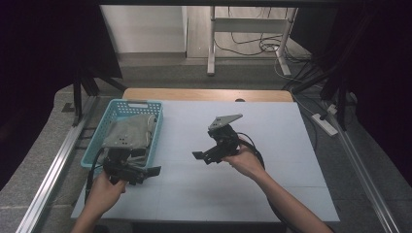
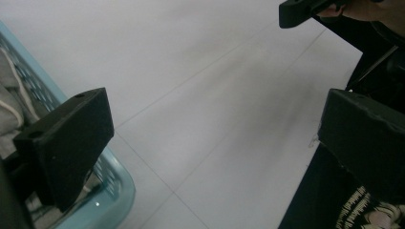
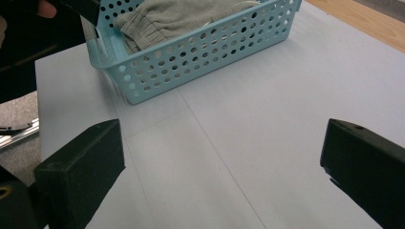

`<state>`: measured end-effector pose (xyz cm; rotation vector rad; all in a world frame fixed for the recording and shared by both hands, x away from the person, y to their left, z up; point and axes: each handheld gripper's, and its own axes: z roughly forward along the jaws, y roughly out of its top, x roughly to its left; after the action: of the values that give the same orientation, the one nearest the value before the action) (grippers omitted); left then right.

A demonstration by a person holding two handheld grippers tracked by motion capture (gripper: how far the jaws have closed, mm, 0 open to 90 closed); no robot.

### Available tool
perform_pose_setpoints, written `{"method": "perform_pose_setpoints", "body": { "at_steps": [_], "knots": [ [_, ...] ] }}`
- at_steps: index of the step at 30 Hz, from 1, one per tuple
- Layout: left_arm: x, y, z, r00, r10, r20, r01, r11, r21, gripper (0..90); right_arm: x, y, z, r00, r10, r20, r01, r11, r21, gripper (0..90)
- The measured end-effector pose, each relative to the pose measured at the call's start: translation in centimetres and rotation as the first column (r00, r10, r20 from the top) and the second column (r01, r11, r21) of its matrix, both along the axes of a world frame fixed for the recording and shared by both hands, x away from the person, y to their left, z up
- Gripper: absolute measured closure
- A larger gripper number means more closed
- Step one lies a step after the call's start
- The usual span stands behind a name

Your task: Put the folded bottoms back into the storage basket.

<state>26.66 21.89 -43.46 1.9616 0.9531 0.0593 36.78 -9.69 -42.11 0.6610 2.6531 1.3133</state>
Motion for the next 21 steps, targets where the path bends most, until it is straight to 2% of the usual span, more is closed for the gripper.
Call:
{"method": "perform_pose_setpoints", "body": {
  "at_steps": [3,6,13,21],
  "knots": [
    [-0.6,0.3,0.0,1.0000,0.000,0.000,0.000,1.0000,0.006,0.0,-0.3,-0.2,0.1,1.0000,-0.001,0.004,0.001,1.000,0.001,1.5],
    [-1.2,0.6,-0.2,1.0000,0.000,-0.003,0.000,0.9999,-0.014,0.0,-0.6,-0.4,0.2,0.9999,-0.002,0.014,0.002,1.000,-0.004,1.5],
    [-2.7,1.1,-0.8,1.0000,0.008,-0.003,-0.008,0.9997,-0.023,0.0,-1.2,-0.5,0.4,0.9993,0.002,0.037,-0.001,1.000,-0.023,1.5],
    [-4.3,1.4,-1.7,0.9998,0.020,-0.005,-0.020,0.9994,-0.026,0.0,-1.8,-0.9,0.3,0.9994,0.005,0.033,-0.004,1.000,-0.010,1.5]
  ]
}}
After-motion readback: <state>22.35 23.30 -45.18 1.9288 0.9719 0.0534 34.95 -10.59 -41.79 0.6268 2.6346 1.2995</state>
